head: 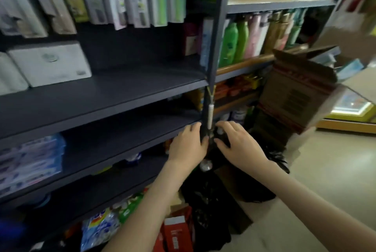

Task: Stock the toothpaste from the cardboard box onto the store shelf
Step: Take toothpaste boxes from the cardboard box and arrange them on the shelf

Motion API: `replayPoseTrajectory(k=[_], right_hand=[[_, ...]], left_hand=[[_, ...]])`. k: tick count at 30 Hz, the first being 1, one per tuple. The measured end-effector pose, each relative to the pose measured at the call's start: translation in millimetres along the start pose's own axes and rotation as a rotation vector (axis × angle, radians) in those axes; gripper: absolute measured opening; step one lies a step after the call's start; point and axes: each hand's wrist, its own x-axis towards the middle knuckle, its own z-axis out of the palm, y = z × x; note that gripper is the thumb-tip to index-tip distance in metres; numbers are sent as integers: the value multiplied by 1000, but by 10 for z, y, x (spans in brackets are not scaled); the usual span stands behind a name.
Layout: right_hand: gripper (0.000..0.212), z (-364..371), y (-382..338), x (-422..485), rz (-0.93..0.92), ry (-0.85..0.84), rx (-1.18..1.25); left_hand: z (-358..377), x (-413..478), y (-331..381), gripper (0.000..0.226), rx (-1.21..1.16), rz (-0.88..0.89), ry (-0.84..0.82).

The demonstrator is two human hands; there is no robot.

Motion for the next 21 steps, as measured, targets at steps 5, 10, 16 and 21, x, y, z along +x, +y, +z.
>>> replayPoseTrajectory(k=[5,10,16,21], right_hand=[[42,-811,1068,-218,43,85,-61],[42,-1447,2018,-275,27,126,-100],[42,-1892,2918,-30,20,134,-94],[42,-2034,3739,364,42,87,-30]], left_hand=[[342,377,1155,52,15,97,7],[598,766,2105,53,21,123,-14],[849,1359,2796,53,-12,192,16],[1084,1956,3311,51,-16,297,148]])
